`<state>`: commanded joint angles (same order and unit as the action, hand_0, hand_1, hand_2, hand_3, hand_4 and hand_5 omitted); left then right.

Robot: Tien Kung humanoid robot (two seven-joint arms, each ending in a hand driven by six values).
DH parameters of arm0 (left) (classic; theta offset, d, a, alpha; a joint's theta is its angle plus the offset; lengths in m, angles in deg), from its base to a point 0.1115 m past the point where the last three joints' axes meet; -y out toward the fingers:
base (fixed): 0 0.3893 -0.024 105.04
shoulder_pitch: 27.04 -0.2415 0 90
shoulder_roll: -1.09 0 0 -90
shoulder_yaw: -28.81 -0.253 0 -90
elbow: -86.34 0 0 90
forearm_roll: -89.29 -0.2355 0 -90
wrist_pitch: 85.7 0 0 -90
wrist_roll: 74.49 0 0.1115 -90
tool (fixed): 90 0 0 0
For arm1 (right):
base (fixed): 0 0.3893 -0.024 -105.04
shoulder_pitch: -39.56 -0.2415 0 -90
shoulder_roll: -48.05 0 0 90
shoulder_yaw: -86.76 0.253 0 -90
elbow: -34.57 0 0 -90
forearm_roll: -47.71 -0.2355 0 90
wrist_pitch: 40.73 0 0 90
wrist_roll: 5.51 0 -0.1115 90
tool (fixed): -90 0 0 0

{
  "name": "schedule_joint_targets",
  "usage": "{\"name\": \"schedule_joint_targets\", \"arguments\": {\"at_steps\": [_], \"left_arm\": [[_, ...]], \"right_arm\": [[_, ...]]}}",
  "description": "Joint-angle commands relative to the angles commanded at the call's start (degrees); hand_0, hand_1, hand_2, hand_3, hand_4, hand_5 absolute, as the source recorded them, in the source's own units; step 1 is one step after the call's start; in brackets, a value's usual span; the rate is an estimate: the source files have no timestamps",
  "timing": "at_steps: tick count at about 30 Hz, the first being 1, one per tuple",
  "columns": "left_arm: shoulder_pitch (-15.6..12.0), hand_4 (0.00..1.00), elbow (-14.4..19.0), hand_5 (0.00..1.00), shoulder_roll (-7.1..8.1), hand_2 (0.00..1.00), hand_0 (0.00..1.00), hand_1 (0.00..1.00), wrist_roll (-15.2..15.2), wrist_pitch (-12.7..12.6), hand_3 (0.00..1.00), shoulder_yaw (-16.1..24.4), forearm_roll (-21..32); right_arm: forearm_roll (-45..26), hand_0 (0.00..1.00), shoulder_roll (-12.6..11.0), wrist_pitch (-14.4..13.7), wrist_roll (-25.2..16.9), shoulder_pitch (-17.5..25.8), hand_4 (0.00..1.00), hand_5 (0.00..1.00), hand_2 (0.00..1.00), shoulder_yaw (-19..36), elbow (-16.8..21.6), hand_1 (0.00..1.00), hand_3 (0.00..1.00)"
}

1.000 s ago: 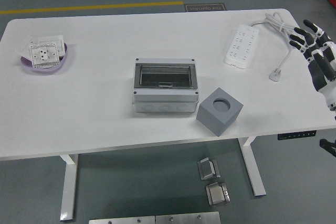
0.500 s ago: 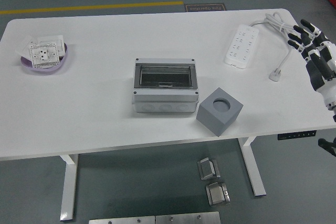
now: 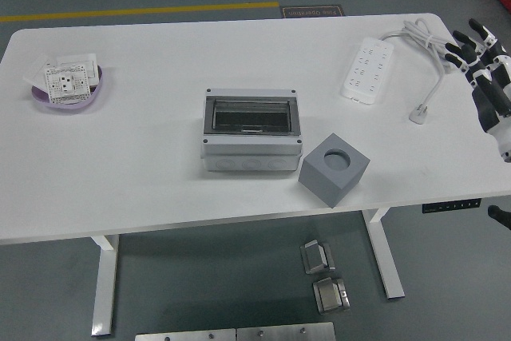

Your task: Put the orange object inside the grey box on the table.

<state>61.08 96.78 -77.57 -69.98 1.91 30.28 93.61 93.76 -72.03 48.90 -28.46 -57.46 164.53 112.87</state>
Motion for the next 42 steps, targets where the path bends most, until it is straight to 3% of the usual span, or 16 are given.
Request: {"name": "schedule_joint_targets", "arguments": {"at_steps": [7,13,22,42], "left_arm": [[0.49,0.546,-0.03,0.201,0.13,0.530,0.661,0.641,0.28,0.00,0.570,-1.33,2.85],[0.38,0.548,-0.12,0.202,0.51,0.531,0.661,0.643,-1.03,-0.17,0.572,2.47,-0.19],[0.62,0.548,0.14,0.202,0.44,0.532,0.661,0.643,-0.09,-0.10,0.572,-0.31,3.02],[0.34,0.555,0.21,0.213,0.58,0.533,0.663,0.649,0.26,-0.03,0.572,-0.77,3.66]], "right_arm": [[0.51,0.889,0.46,-0.65,0.45,-0.05,0.851,0.501,0.884,-0.03,-0.28,0.845,0.953],[0.90,0.889,0.90,-0.91,0.71,-0.20,0.858,0.492,0.884,0.03,-0.13,0.846,0.951],[2.09,0.888,1.29,-1.36,1.02,0.02,0.864,0.485,0.885,0.34,-0.37,0.850,0.944],[2.01,0.886,1.40,-2.25,1.19,0.68,0.836,0.467,0.885,1.14,-0.41,0.851,0.933]]}}
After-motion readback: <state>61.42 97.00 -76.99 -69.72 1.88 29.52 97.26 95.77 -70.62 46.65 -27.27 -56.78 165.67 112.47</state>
